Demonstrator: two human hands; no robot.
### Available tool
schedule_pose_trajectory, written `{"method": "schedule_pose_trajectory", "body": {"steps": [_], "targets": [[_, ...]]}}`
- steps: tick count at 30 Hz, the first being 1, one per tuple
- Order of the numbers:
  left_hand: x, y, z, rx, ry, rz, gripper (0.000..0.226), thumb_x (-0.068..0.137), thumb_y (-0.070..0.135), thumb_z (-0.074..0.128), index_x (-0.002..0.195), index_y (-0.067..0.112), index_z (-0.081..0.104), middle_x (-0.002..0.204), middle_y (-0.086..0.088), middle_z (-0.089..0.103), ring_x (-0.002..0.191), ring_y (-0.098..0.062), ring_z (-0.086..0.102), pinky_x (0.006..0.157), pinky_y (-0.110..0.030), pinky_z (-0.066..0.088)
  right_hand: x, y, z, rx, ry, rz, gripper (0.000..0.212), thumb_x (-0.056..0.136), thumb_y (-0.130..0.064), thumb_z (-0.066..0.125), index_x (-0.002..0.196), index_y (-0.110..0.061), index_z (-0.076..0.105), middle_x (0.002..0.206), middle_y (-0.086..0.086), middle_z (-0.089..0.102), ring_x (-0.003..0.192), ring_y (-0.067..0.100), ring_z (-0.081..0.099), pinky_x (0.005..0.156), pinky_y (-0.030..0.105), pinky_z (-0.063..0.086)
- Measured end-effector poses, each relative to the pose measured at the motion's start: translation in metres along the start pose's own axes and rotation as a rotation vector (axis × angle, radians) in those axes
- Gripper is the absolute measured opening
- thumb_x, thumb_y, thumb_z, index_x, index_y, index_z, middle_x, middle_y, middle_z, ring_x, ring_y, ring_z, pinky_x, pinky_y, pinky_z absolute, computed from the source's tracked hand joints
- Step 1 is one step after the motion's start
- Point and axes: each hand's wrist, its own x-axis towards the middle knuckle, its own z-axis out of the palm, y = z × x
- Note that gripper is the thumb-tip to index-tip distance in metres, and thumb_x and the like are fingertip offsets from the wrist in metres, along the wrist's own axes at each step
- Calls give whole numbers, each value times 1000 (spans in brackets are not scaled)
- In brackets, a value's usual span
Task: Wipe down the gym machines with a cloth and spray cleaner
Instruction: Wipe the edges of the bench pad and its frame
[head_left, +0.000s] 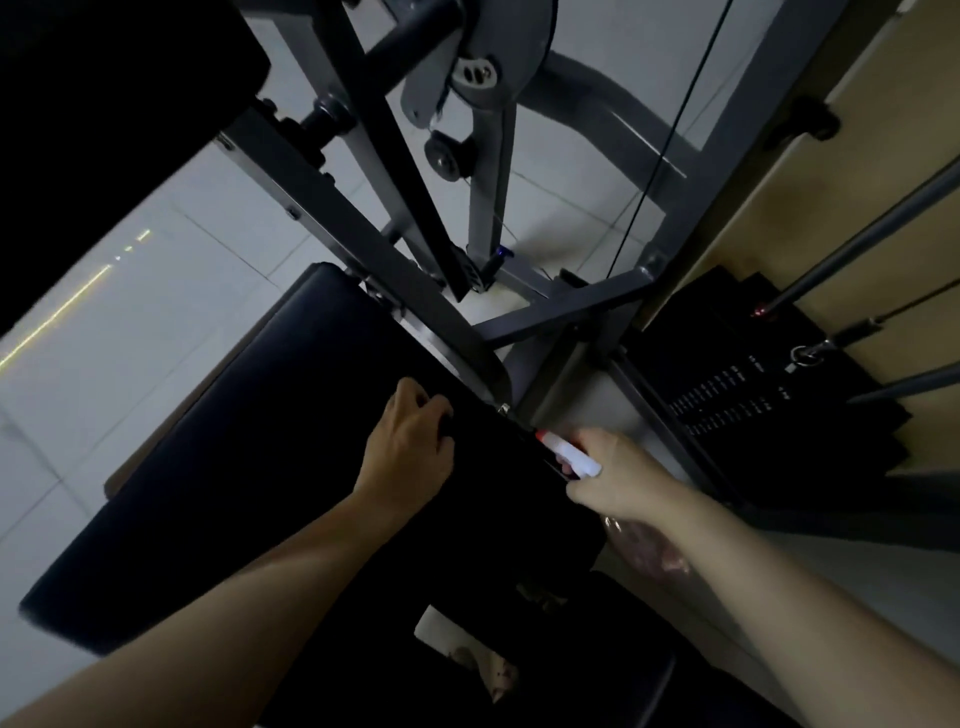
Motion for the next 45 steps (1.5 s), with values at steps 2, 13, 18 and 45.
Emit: {"method": "schedule_pose_trajectory", "body": {"steps": [2, 13, 18, 45], "targets": [[7, -15, 14, 94, 37, 195, 32, 85, 28, 70, 114, 14, 69, 124, -9, 48, 113, -30, 54, 93, -49, 53, 18, -2, 2, 14, 13, -15, 20, 78, -28, 60, 98, -29, 60, 87, -6, 63, 86, 20, 63, 79, 37, 56], [33, -59, 46, 608, -108, 516, 69, 92, 65, 50, 145, 21, 56, 150, -15, 50, 144, -36, 35, 123, -58, 20, 78, 19, 11, -18, -66, 13, 11, 88, -39, 59, 88, -28, 60, 83, -3, 66, 81, 17, 65, 72, 33, 53], [34, -57, 49, 599, -89, 500, 67, 91, 60, 53, 144, 19, 57, 150, -17, 50, 142, -37, 36, 122, -60, 23, 64, 51, 14, -35, -51, 17, 16, 90, -31, 59, 75, -27, 54, 71, -2, 61, 66, 12, 60, 56, 25, 44], [30, -50, 51, 711, -122, 473, 71, 95, 55, 30, 147, 13, 53, 152, -22, 46, 141, -42, 34, 124, -56, 13, 1, 177, 4, 129, -209, 270, 48, 87, -6, 70, 92, -53, 71, 73, -20, 64, 77, 10, 62, 73, 19, 44]]}}
